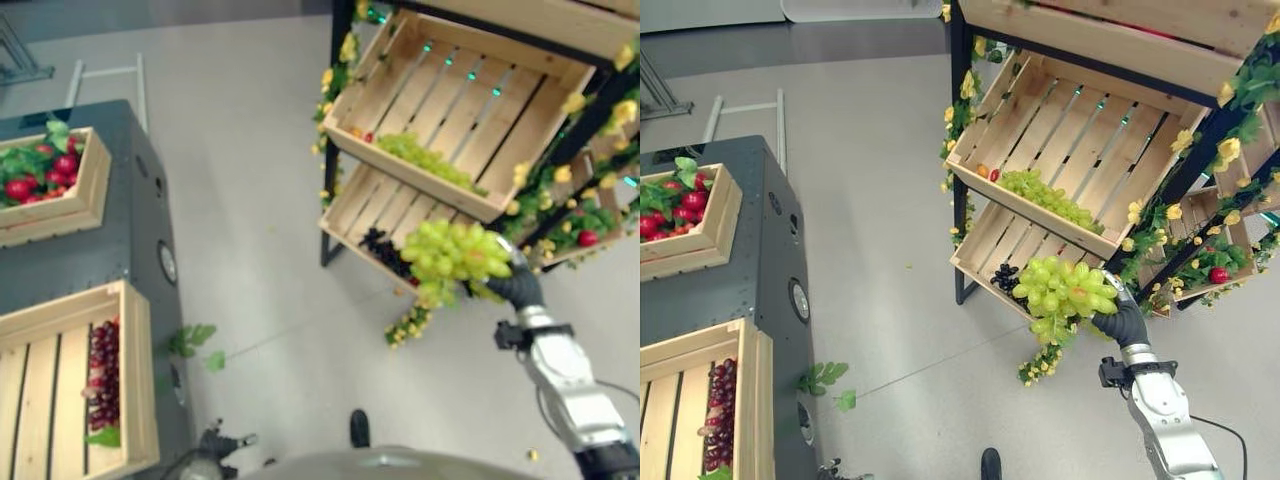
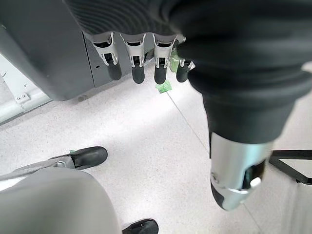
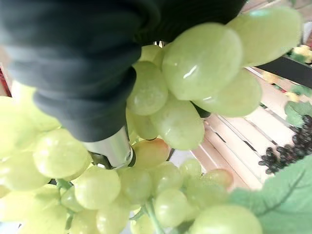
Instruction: Pick up the fruits from the basket on one side to the basket on the other side
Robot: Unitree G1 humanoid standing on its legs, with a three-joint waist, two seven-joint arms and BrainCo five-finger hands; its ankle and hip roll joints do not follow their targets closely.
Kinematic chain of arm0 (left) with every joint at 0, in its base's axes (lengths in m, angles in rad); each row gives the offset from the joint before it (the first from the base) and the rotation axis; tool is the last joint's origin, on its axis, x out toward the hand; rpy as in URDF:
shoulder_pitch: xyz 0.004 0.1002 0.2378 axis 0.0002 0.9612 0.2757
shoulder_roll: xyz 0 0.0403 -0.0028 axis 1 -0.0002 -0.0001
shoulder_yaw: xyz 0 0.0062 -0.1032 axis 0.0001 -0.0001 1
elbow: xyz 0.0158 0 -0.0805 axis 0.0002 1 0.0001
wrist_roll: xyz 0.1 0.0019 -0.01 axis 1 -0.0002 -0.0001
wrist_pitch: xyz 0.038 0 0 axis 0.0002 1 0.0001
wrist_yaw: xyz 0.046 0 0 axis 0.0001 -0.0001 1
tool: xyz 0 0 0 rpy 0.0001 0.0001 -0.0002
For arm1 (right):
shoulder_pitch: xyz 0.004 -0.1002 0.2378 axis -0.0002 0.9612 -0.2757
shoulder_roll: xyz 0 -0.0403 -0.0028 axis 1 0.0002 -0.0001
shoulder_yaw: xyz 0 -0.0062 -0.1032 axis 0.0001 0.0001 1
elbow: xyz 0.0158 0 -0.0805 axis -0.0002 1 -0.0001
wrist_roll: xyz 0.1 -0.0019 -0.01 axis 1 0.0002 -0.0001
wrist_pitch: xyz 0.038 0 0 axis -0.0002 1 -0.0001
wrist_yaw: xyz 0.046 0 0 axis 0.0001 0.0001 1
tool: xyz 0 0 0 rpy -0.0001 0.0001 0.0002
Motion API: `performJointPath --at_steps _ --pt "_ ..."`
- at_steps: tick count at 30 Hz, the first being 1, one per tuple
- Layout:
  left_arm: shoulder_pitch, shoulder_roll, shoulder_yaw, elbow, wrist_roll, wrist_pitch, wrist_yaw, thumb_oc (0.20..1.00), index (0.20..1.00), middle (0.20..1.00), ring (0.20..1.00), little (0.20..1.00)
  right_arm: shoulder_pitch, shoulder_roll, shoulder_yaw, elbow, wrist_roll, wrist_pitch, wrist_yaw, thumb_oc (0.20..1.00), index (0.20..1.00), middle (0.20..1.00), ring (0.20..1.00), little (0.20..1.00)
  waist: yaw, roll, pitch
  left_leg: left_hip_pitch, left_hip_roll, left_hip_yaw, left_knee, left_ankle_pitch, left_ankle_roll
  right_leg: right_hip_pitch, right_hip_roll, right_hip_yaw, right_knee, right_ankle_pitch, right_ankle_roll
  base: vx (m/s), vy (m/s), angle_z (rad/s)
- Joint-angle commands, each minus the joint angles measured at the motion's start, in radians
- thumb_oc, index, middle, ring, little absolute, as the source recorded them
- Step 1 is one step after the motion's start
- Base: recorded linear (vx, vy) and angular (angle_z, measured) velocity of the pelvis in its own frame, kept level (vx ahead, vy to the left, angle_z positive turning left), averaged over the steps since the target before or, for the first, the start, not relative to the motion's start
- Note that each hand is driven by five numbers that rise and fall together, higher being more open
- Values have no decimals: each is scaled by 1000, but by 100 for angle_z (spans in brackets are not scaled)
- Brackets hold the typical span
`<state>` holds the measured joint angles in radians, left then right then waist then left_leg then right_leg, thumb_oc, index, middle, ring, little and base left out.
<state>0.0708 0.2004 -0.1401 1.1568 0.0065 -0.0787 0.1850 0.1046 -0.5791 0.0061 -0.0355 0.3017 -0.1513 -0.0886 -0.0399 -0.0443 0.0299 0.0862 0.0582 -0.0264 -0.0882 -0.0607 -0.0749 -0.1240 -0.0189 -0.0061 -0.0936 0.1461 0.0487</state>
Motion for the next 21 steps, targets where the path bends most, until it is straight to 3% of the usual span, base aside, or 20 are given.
performJointPath --at_steps 1,11,21 --pt "-26 -28 -48 58 -13 -2 -15 1000 1000 1000 1000 1000 -109 -46 -96 -18 55 -55 -34 200 200 200 200 200 9 -11 -47 -37 -79 -15 10 -17 62 52 23 -15 7 -106 65 0 0 0" --pt "-13 -31 -73 80 -20 8 -44 1000 1000 1000 1000 1000 -209 -156 -103 100 85 -32 -41 200 200 200 200 200 21 -13 -60 -32 -72 -23 8 -17 54 65 28 -22 6 -120 58 7 -3 0" --pt "-4 -26 -133 84 -44 11 -66 1000 1000 1000 1000 1000 -448 -288 13 355 143 -2 -51 200 200 200 200 200 45 -25 -58 -40 -66 -21 6 -7 48 61 30 -28 6 -116 58 0 0 0"
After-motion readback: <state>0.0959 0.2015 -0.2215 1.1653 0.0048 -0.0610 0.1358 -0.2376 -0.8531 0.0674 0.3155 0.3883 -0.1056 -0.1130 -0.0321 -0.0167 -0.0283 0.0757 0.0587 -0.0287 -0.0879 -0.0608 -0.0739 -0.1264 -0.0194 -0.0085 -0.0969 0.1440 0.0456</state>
